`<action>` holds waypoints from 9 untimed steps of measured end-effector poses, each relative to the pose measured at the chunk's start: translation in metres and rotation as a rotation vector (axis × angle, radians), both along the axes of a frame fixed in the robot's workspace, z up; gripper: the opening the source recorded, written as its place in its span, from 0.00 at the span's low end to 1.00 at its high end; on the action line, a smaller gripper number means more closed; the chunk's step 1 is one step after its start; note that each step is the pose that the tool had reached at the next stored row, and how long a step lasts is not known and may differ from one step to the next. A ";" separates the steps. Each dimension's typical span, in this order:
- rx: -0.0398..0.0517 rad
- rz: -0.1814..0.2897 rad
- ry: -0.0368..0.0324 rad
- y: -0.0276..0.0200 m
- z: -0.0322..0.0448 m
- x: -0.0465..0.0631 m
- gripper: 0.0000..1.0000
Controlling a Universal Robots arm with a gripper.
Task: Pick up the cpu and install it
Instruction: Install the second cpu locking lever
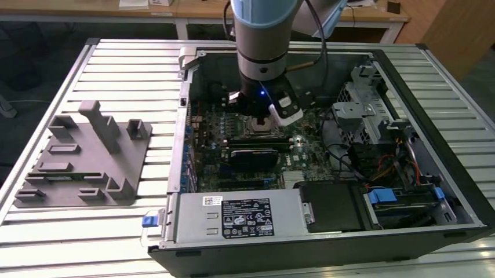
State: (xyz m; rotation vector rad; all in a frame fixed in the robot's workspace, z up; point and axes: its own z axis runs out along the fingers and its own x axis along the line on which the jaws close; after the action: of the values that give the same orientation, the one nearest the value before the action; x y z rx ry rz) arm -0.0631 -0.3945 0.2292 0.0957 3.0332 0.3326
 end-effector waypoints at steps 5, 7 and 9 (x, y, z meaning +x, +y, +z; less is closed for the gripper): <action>-0.0041 0.000 -0.0001 0.0073 -0.0004 0.006 0.11; -0.0043 0.000 0.0000 0.0076 -0.0004 0.010 0.11; -0.0044 0.000 0.0000 0.0076 -0.0004 0.010 0.11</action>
State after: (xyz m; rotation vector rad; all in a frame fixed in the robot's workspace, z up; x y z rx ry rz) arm -0.0533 -0.3870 0.2288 0.0952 3.0338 0.3259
